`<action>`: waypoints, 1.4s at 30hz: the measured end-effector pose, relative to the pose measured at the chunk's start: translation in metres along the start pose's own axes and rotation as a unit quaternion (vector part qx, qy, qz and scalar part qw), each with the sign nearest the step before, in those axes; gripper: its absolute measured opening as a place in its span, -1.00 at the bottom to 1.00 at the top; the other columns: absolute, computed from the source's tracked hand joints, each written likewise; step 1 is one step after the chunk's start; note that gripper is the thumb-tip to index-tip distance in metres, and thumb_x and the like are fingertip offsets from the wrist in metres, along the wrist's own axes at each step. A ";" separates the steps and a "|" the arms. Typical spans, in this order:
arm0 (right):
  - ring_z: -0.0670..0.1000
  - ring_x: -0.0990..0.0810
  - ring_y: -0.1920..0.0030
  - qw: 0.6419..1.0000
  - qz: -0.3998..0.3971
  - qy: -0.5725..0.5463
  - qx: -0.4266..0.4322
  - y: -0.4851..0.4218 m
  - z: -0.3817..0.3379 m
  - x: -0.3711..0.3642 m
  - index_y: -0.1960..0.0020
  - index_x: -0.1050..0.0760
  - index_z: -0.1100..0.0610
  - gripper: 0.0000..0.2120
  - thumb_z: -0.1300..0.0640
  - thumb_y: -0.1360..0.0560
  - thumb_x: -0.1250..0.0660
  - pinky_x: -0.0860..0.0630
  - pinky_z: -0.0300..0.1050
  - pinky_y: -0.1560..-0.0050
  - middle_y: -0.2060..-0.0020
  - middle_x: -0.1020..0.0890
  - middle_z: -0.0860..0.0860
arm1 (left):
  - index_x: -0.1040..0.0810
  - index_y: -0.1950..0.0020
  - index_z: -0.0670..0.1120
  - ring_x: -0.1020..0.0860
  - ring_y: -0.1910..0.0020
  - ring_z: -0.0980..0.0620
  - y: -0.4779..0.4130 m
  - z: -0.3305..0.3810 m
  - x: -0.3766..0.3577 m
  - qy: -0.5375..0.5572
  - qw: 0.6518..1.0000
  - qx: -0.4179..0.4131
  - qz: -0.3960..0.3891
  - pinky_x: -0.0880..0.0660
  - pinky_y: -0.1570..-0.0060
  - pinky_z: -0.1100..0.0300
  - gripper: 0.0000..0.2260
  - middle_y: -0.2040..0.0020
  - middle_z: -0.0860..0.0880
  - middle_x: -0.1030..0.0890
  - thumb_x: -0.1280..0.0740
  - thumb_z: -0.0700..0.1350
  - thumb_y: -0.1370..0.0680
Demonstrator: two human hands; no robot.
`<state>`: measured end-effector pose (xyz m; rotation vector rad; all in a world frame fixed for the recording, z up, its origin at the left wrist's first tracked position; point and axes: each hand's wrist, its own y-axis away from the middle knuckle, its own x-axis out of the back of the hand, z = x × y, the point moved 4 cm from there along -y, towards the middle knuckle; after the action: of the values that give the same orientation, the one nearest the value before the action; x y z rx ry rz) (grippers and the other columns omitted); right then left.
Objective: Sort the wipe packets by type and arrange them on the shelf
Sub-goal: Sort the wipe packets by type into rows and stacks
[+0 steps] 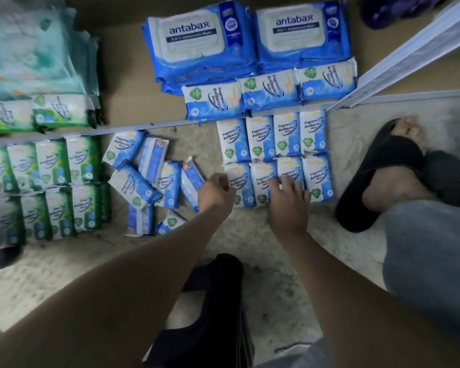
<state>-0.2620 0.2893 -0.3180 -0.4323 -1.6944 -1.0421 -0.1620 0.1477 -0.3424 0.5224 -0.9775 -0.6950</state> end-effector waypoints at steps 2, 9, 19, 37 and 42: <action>0.20 -0.45 -0.21 1.000 -0.008 0.000 -0.002 -0.004 0.000 0.000 -0.33 -0.44 0.01 -0.55 0.21 -0.47 -0.40 -0.37 0.13 -0.14 -0.25 -0.50 0.06 | -0.61 -0.15 -0.03 -0.63 0.01 -0.03 -0.002 -0.002 0.002 -0.005 1.000 -0.017 -0.010 -0.60 -0.05 0.05 -0.76 -0.01 0.01 -0.68 -0.41 -0.19 -0.49; 0.19 -0.40 -0.26 0.999 -0.020 -0.027 -0.036 -0.005 -0.017 0.011 -0.33 -0.45 0.07 -0.59 0.15 -0.49 -0.38 -0.34 0.12 -0.18 -0.27 -0.46 0.09 | -0.54 -0.34 -0.04 -0.63 -0.01 0.05 0.006 0.002 0.021 -0.027 0.996 -0.069 -0.047 -0.57 0.00 0.18 -0.61 -0.14 0.06 -0.66 -0.42 -0.15 -0.51; 0.20 -0.46 -0.18 0.997 -0.020 -0.075 0.010 0.006 -0.100 0.037 -0.26 -0.50 0.07 -0.66 -0.02 -0.53 -0.37 -0.46 0.09 -0.14 -0.17 -0.52 0.10 | -0.59 -0.22 -0.05 -0.63 -0.02 -0.01 0.013 -0.050 0.113 -0.006 0.998 -0.061 0.014 -0.50 0.05 0.15 -0.69 -0.16 0.03 -0.63 -0.43 -0.15 -0.48; 0.20 -0.60 -0.13 0.969 -0.146 -0.199 -0.033 -0.016 -0.212 -0.013 -0.25 -0.46 0.13 -0.57 -0.12 -0.52 -0.40 -0.53 0.00 -0.02 -0.06 -0.67 0.12 | -0.47 -0.22 -0.05 -0.58 0.01 -0.03 -0.025 -0.144 0.182 0.108 0.984 0.072 0.121 -0.55 0.00 0.01 -0.60 -0.07 0.00 -0.58 -0.46 0.11 -0.49; 0.21 -0.60 -0.16 0.962 -0.122 -0.213 -0.119 -0.022 -0.231 -0.017 -0.26 -0.40 0.23 -0.51 0.01 -0.48 -0.48 -0.46 -0.07 0.02 -0.15 -0.62 0.17 | -0.40 -0.19 -0.03 -0.62 0.04 -0.07 -0.033 -0.148 0.181 0.135 0.978 0.109 0.115 -0.56 0.00 0.00 -0.57 0.02 0.00 -0.62 -0.49 0.12 -0.48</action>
<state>-0.1357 0.0945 -0.3265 -0.6520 -2.0473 -1.4186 0.0269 0.0055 -0.3320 0.6645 -0.8449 -0.3000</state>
